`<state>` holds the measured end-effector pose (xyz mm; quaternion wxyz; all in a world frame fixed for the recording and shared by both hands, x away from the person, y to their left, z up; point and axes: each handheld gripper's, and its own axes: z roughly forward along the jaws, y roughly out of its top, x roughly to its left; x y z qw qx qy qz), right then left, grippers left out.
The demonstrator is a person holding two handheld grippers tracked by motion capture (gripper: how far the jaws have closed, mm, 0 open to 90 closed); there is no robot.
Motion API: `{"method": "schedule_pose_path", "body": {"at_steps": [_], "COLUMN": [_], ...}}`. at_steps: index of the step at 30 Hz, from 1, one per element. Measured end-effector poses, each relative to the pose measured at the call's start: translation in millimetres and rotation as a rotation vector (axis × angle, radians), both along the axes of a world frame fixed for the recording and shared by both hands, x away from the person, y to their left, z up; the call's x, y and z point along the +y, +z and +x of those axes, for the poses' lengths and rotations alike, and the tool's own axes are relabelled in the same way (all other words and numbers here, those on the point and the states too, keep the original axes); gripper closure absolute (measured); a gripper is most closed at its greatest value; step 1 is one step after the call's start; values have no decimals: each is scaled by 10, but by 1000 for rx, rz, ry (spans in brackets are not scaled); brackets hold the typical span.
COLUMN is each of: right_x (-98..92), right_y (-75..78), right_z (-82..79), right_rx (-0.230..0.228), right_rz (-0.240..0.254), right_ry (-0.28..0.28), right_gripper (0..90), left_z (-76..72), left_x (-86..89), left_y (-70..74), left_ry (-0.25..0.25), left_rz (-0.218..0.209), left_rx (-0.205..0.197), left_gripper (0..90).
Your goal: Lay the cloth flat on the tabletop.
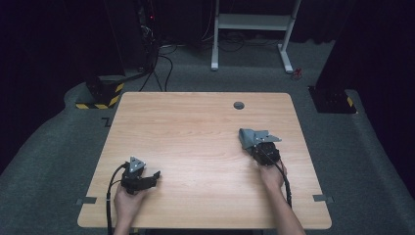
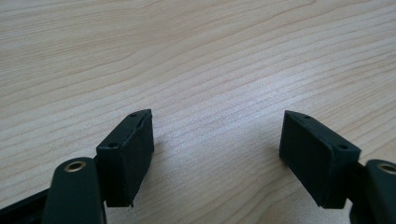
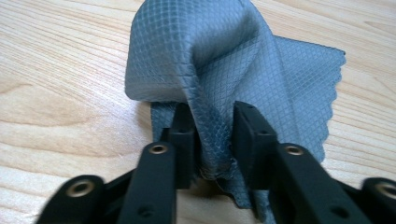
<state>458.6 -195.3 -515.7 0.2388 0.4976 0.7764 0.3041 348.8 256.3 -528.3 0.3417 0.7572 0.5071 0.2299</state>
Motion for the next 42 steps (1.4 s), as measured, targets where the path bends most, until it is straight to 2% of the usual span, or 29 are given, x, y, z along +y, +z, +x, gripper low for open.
{"method": "schedule_pose_path", "body": {"at_steps": [3,6,16,27,42], "right_x": [17,13,47,102,290], "right_y": [1,3,54,129,194], "right_z": [-4,-6,-54,-135,-317], "right_rx": [-5,-6,-23,-28,-40], "right_rz": [-12,-6,8,50,80], "right_ry": [9,7,31,79,157], "right_gripper": [848,866,873,874,874], "left_z": [-1,-1,0,-1,0], "left_x": [-1,-2,1,1,3], "left_y": [-1,-1,1,1,0], "left_ry": [1,1,0,1,3], "left_rz": [-3,-3,1,0,-8], "left_rx": [1,1,0,1,2], "left_gripper": [266,265,265,266,267]}}
